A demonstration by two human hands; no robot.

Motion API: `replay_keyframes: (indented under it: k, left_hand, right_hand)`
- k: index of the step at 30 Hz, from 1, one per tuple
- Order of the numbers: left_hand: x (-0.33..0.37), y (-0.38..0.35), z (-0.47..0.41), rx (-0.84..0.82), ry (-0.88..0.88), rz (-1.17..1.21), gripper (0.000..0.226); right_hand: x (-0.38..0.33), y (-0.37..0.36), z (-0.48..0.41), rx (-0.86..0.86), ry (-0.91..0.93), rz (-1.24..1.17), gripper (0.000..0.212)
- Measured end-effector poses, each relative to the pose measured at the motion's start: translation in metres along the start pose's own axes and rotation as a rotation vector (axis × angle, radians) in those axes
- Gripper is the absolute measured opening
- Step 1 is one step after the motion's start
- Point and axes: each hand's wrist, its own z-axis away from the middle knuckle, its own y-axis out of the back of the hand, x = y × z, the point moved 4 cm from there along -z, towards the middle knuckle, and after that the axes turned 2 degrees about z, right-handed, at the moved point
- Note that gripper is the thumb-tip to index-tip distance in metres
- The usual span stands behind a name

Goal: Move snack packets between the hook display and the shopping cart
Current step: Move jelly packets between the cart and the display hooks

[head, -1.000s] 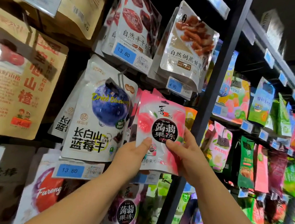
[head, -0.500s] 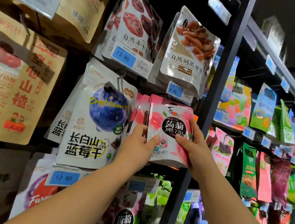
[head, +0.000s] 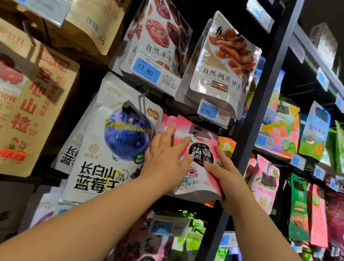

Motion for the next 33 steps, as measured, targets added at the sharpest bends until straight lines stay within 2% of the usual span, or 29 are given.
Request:
replay_keyframes:
  k: [8, 18, 22, 27, 30, 33]
  left_hand:
    - [-0.011, -0.012, -0.025, -0.131, 0.041, -0.014, 0.058]
    - [-0.031, -0.027, -0.034, -0.173, 0.122, -0.014, 0.057]
    - [-0.027, -0.027, -0.029, -0.118, 0.127, -0.025, 0.056]
    - [-0.026, -0.032, -0.015, -0.051, 0.056, 0.06, 0.055]
    - [-0.03, -0.037, -0.002, -0.035, 0.004, 0.104, 0.059]
    - [-0.028, -0.037, 0.016, -0.003, -0.036, 0.108, 0.064]
  right_hand:
    - [0.005, -0.001, -0.014, 0.008, -0.02, 0.068, 0.071]
    - [0.018, -0.01, -0.031, 0.026, -0.051, 0.226, 0.074]
    - [0.024, -0.008, -0.028, 0.039, -0.027, 0.238, 0.072]
    - [0.024, -0.005, -0.012, 0.174, 0.192, 0.465, 0.067]
    - [0.029, -0.006, -0.003, 0.265, 0.345, 0.587, 0.072]
    - [0.039, -0.006, 0.003, 0.292, 0.41, 0.638, 0.07]
